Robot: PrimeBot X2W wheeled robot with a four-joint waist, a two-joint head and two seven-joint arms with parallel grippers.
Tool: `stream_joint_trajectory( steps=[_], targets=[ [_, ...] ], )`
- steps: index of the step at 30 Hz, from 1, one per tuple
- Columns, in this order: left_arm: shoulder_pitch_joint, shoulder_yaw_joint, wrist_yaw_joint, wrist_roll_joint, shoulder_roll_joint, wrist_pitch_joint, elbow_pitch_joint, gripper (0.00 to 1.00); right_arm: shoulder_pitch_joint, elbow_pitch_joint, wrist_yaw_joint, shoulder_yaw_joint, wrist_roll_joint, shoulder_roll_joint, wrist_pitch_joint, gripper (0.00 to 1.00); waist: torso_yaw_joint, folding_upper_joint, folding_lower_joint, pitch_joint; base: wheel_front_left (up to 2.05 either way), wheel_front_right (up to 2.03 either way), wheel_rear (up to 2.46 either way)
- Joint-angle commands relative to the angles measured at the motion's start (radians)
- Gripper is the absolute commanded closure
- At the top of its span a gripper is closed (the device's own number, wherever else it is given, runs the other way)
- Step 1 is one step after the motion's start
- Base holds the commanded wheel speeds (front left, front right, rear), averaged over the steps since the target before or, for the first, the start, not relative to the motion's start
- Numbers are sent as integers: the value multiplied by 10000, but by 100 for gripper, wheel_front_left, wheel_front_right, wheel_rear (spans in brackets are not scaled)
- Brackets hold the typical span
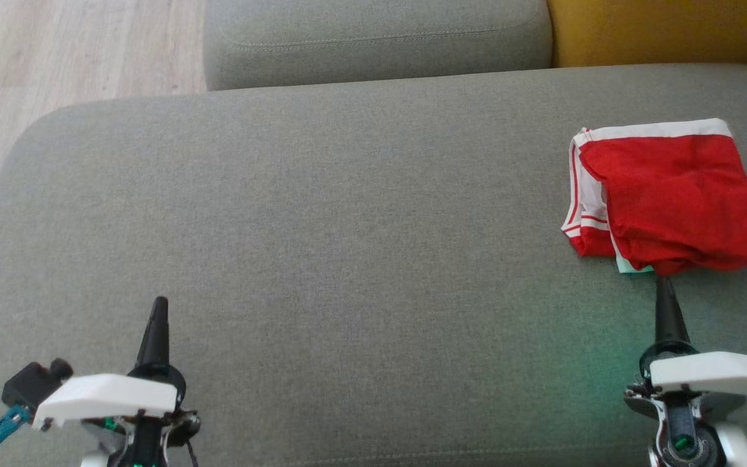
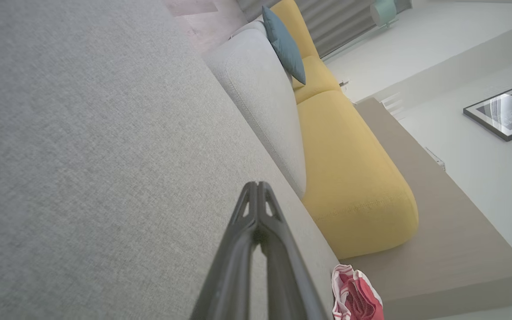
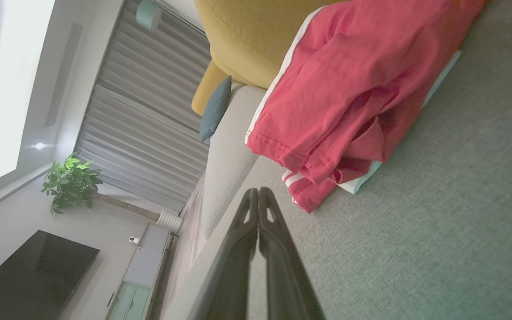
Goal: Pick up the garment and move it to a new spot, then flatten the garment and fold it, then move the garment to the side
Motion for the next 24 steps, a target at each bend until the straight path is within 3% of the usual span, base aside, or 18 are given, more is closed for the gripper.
stream_joint_trajectory(
  steps=[1,24],
  targets=[
    [-609,346,-103,-257,138,89,-282,100,-473,-375,-4,79,279,-163,84,100,1,-1,0,-3,0,0,0],
    [-787,772,-246,-2705,167,771,-143,100,-517,-486,-6,-214,2848,-167,755,100,29,-1,0,-76,0,0,0]
  ],
)
